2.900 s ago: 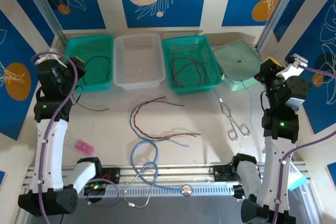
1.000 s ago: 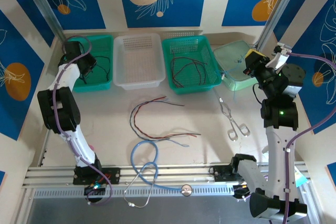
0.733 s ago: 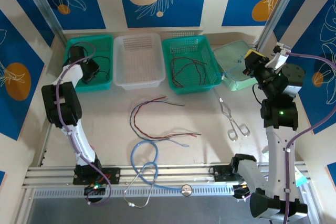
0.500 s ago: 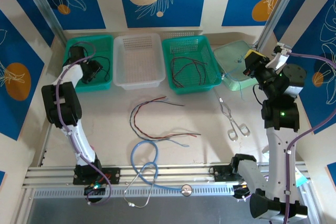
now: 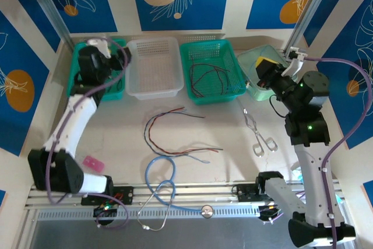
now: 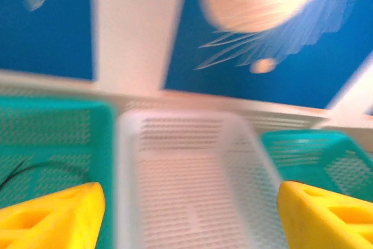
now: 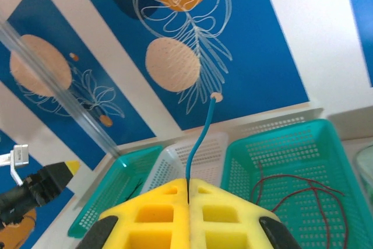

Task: Untangle the cables

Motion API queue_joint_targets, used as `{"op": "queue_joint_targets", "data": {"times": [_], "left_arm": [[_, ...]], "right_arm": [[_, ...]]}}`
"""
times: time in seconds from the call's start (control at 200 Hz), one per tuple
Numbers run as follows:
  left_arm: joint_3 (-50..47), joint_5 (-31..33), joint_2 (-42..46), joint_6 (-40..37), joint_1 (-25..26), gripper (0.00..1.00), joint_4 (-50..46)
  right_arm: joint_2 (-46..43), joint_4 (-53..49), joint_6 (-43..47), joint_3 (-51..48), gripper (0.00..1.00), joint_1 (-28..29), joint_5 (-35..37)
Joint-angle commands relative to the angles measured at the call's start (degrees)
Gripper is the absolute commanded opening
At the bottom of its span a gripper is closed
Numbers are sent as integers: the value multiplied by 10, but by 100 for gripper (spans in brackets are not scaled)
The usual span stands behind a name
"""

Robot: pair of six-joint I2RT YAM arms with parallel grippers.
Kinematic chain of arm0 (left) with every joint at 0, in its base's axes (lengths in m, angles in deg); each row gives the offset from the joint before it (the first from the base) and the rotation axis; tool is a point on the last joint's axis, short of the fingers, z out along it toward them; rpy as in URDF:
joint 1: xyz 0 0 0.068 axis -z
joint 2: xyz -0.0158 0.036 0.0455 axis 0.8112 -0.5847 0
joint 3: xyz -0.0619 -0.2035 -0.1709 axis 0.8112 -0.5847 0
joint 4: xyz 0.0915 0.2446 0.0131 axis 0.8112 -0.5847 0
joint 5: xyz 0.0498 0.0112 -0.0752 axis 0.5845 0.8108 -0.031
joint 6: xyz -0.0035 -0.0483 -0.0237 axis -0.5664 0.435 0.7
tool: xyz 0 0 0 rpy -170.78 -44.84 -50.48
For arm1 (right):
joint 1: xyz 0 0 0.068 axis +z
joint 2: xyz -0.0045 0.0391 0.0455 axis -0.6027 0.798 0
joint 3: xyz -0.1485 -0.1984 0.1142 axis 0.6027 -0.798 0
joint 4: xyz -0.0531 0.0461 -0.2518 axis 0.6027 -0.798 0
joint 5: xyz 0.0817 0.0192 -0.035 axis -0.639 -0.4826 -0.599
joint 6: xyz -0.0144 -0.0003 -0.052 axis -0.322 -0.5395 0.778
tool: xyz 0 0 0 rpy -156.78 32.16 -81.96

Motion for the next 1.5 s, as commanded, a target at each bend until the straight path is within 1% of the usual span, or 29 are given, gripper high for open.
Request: {"op": "queue_joint_targets", "data": {"times": [0.0,0.03,0.12,0.2,0.245,0.355,0.43,0.505,0.6,0.73,0.875,0.98,1.071,1.156,1.226,1.266,1.361,1.496], "left_arm": [[-111,-16,60,-81,101,78,160],[-129,-1,73,-76,129,78,171],[-178,-1,90,-61,205,78,216],[-233,2,84,-117,286,79,314],[-255,11,66,-144,327,81,371],[-272,-6,3,-197,392,85,478],[-273,-10,-55,-212,418,88,568],[-260,-21,-110,-210,430,90,634],[-235,-22,-166,-191,436,90,686],[-218,0,-224,-167,438,90,759],[-192,-8,-255,-147,438,89,759],[-177,4,-272,-142,439,88,760],[-157,0,-288,-141,439,88,760],[-139,1,-301,-131,438,83,760],[-128,-2,-312,-120,439,74,760],[-122,-6,-317,-112,439,70,760],[-110,-13,-326,-97,439,66,760],[-98,-19,-333,-91,440,64,760]], "right_arm": [[12,36,-15,20,0,35,36],[16,42,-19,21,0,46,43],[30,59,-24,31,0,75,60],[48,68,-27,46,0,94,61],[59,73,-28,55,0,103,60],[77,89,-37,70,0,124,62],[81,103,-42,74,0,140,70],[87,105,-42,82,0,153,74],[95,103,-38,93,0,167,74],[99,96,-35,103,0,179,75],[97,99,-43,103,0,188,77],[94,101,-50,102,0,195,79],[91,102,-53,99,0,201,81],[88,102,-55,97,0,204,83],[86,103,-58,97,0,205,84],[85,104,-59,96,0,206,85],[83,105,-61,95,0,206,86],[83,110,-67,90,0,207,86]]}}
